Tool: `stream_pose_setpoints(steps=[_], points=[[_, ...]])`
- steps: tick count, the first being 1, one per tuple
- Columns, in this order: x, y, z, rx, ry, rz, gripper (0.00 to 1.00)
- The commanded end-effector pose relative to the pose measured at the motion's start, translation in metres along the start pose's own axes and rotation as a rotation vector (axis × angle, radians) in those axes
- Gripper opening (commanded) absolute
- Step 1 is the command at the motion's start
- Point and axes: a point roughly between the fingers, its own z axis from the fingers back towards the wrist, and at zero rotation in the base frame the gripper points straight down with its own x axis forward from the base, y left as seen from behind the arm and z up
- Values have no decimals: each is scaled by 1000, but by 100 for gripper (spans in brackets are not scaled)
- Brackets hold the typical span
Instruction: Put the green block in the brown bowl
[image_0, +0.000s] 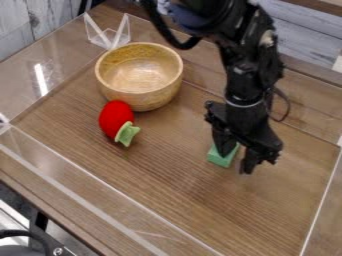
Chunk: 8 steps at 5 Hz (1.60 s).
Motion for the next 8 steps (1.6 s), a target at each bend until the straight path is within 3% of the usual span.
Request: stream_pose_setpoints(steps=[1,2,3,4,5,8], points=[[1,6,12,2,-46,15,0],[10,2,10,4,-53,67,100],[17,0,6,4,-57,111,100],[31,-7,15,12,-74,143,0],[40,-12,18,6,-73,162,100],[40,31,-15,12,8,149,100]])
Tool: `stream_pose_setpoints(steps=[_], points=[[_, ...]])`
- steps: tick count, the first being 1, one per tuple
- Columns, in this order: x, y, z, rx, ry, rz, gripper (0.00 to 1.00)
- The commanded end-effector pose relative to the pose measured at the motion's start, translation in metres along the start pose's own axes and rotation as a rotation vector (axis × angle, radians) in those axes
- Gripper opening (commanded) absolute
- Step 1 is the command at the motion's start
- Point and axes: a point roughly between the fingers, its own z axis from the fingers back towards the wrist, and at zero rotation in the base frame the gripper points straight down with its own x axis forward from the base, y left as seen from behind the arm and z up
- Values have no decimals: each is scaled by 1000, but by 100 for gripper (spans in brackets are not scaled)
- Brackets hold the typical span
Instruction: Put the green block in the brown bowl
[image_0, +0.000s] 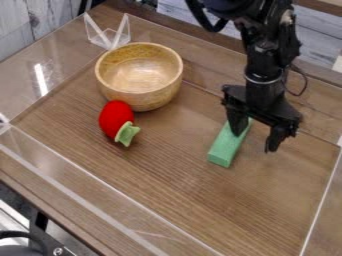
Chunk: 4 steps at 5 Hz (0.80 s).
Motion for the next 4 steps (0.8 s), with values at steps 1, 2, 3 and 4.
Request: stream_pose_setpoints(steps=[1,2,3,4], points=[[-2,25,-12,17,52,32,100],[-1,37,-16,24,83,49,100],[-5,41,-19,35,109,78,100],[-9,43,-20,45,139,106,100]])
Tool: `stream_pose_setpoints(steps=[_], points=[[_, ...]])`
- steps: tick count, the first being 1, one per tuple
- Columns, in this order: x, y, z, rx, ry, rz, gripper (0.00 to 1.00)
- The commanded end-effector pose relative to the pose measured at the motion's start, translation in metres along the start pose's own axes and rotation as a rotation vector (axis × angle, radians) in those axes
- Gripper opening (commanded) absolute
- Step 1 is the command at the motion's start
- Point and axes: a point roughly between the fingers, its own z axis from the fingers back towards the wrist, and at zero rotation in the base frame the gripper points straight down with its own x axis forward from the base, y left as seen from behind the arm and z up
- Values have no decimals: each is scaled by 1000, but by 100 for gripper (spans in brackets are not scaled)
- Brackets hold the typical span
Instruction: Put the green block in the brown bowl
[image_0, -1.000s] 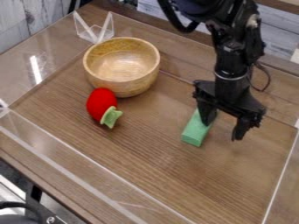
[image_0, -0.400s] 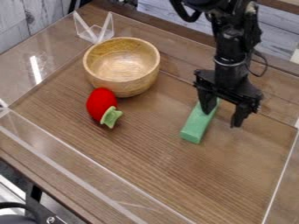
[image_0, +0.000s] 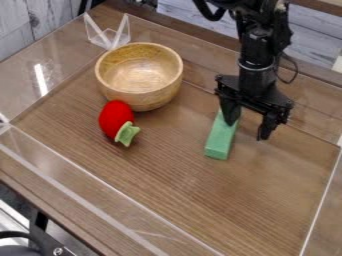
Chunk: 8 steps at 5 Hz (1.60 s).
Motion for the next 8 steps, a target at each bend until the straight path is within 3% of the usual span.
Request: stream_pose_setpoints(steps=[1,2,4,5,6,8], points=[[-15,23,-18,24,94,115,100],[-18,23,-17,31,119,171,100],[-12,44,-16,56,173,78,100],[-13,43,-5,52,173,109,0],[-14,41,4,44,165,136,0],[-2,40,18,17,118,167,0]])
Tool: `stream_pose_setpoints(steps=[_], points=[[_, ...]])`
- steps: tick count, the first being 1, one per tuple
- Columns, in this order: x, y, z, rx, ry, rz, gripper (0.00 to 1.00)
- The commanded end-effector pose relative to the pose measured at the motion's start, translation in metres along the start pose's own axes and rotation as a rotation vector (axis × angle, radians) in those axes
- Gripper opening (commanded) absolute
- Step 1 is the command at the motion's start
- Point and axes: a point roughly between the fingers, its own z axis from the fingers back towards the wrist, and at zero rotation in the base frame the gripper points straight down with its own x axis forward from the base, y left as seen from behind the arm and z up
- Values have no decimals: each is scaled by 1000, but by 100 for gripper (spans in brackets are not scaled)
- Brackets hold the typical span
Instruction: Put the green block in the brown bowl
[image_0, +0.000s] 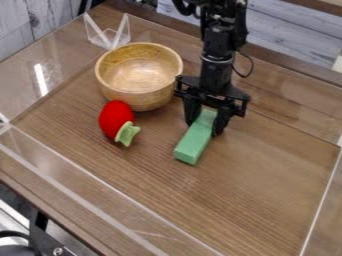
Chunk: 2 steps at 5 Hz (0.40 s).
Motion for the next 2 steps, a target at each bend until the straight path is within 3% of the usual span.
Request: stream_pose_setpoints(steps=[1,2], points=[[8,-7,46,-22,-87,-23,0],[15,-18,76,-40,-126,-72,0]])
